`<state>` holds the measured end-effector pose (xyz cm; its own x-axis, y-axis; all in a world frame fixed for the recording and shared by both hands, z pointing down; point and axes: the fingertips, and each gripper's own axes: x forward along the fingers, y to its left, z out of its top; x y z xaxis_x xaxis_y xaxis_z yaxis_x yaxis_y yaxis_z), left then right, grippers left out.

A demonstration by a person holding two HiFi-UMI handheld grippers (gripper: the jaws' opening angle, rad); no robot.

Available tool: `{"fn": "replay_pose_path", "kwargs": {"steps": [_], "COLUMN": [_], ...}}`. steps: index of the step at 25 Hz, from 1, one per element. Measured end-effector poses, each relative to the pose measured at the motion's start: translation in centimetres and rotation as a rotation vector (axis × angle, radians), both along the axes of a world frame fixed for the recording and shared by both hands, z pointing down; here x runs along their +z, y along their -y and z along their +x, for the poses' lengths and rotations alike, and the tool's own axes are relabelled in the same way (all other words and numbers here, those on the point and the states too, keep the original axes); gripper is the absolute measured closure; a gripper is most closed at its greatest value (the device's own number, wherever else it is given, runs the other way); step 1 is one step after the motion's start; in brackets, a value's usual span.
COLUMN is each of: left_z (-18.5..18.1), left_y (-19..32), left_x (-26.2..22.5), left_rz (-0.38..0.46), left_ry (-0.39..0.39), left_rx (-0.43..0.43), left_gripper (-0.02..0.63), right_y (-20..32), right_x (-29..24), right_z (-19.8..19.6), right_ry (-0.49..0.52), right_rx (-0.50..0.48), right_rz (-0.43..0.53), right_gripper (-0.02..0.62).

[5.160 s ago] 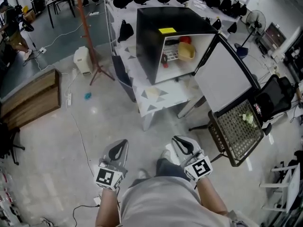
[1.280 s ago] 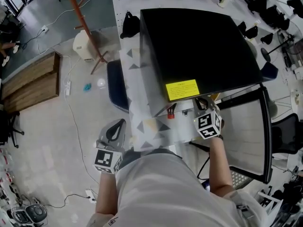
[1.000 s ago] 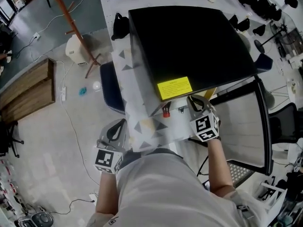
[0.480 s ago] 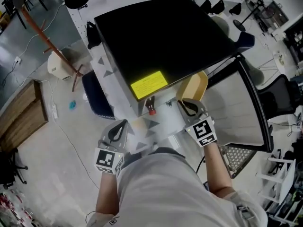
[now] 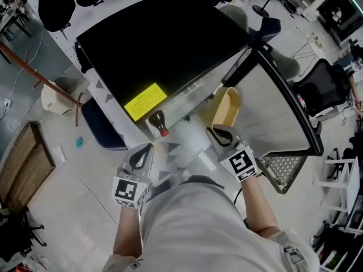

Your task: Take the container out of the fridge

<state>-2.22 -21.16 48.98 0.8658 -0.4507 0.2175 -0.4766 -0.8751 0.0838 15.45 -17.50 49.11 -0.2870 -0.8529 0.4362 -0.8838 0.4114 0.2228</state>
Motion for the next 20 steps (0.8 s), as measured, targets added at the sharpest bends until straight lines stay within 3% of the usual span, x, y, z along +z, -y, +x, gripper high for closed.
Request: {"fn": "replay_pose_path", "kwargs": {"steps": [13, 20], "left_z": [5.8, 8.3], "left_y": [-3.0, -4.2], "left_x": [-0.4, -0.7], "left_rz": [0.008, 0.009], "left_ry": [0.0, -0.016], "left_rx": [0.205, 0.284], "left_gripper": [0.598, 0.598], "right_y": [-7.4, -10.6], "right_x": [-0.2, -0.3], "right_z": [2.7, 3.4], "right_ry": [0.165, 0.193], "right_rx": [0.178, 0.238], "right_rz": [0.034, 0.067], "right_gripper": [0.581, 0.581]}}
